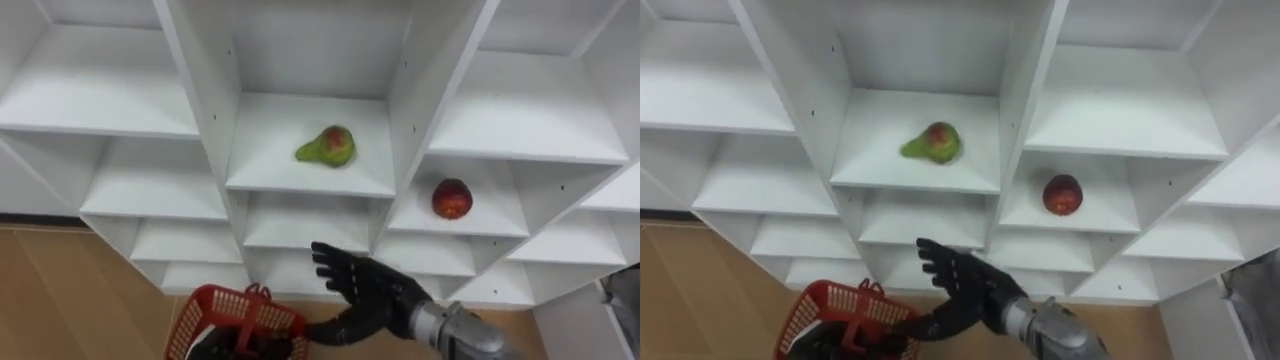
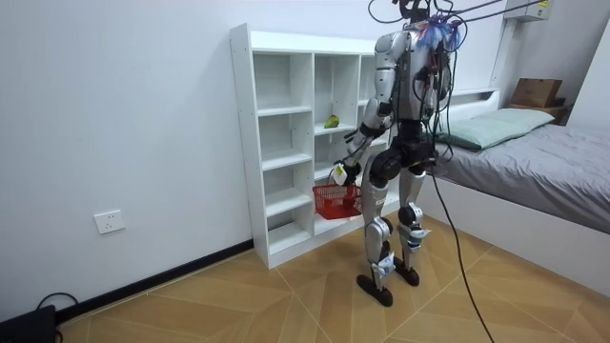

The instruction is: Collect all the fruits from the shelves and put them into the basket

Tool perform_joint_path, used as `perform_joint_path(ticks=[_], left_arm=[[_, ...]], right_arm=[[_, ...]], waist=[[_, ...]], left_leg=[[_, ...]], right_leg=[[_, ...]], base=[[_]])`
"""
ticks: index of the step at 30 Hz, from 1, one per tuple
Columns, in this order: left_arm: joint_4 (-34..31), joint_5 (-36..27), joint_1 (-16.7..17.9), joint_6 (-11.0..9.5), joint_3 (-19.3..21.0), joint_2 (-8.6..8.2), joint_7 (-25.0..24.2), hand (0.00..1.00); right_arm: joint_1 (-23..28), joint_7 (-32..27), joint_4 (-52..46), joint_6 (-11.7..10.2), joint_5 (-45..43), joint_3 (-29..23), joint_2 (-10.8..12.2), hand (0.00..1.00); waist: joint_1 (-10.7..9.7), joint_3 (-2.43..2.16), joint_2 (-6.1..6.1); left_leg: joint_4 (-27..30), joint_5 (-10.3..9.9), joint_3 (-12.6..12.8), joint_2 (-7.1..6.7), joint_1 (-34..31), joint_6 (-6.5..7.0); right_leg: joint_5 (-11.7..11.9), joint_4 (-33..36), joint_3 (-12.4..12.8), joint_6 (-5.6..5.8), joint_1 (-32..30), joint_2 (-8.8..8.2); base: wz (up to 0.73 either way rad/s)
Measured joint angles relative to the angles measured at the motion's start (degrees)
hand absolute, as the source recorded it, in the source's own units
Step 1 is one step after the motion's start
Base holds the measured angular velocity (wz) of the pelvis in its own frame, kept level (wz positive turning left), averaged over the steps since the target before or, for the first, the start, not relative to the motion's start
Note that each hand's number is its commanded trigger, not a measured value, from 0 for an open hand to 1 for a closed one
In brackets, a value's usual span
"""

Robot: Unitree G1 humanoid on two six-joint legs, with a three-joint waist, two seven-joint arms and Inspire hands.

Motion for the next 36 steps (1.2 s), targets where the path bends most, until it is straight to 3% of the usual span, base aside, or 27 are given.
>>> perform_joint_path(ticks=[2,8,18,20,26,30,36], left_arm=[[-1.0,0.0,0.3,-0.1,1.9,0.28,0.0,1.0],[-1.6,0.7,1.3,-2.2,2.0,0.43,-0.7,1.0],[-1.6,0.6,4.2,-2.5,4.7,0.92,-1.6,1.0],[-1.6,0.6,4.4,-3.0,5.2,0.96,-1.7,1.0],[-1.6,0.5,4.5,-3.4,5.4,1.07,-1.6,1.0],[-1.6,3.0,5.2,-3.4,6.6,1.12,-1.8,1.0],[-2.0,6.3,5.4,-3.4,8.2,1.39,-2.8,1.0]], right_arm=[[0.7,-0.4,-3.3,-0.1,-3.1,-1.4,-0.3,0.0],[1.4,-2.4,-10.1,-0.6,-9.5,-2.3,-0.6,0.0],[1.2,-7.0,-14.3,-3.4,-12.7,-5.3,-0.7,0.0],[1.2,-8.3,-15.2,-4.6,-13.4,-6.0,-0.8,0.0],[0.4,-11.4,-16.0,-5.0,-14.9,-6.5,-0.9,0.0],[-1.1,-13.6,-16.1,-5.3,-18.3,-6.6,-1.0,0.0],[-3.9,-16.2,-17.4,-5.8,-21.5,-7.2,-1.1,0.0]], waist=[[0.4,0.1,-0.37],[1.3,0.1,-0.38],[1.4,-0.03,-0.96],[1.7,0.08,-1.26],[2.8,0.51,-2.04],[2.9,0.21,-2.65],[2.8,0.28,-3.32]], left_leg=[[0.2,-0.1,-0.5,0.02,0.0,-0.1],[-0.1,-0.1,-0.5,-0.03,1.6,-0.11],[-1.6,-0.1,-0.5,-0.05,4.9,-0.12],[-1.7,-0.1,-0.7,-0.02,5.3,-0.15],[-1.7,-0.4,-0.8,0.2,5.8,-0.44],[-1.7,-0.4,-1.0,0.25,5.7,-0.46],[-0.7,-0.7,-2.9,0.2,4.3,-0.64]], right_leg=[[0.0,0.0,0.0,-0.03,-0.1,0.13],[0.0,-0.1,0.1,-0.02,1.4,0.07],[-0.1,-1.3,0.1,0.12,4.7,0.22],[0.0,-1.8,-0.1,0.09,5.3,0.33],[-0.1,-2.1,-0.1,0.08,6.0,0.58],[0.0,-2.1,-0.9,-0.01,6.2,0.55],[0.0,-2.1,-3.0,-0.03,6.4,0.51]], base=[[0.0],[0.0],[0.0],[0.0],[0.0],[0.04],[0.18]])
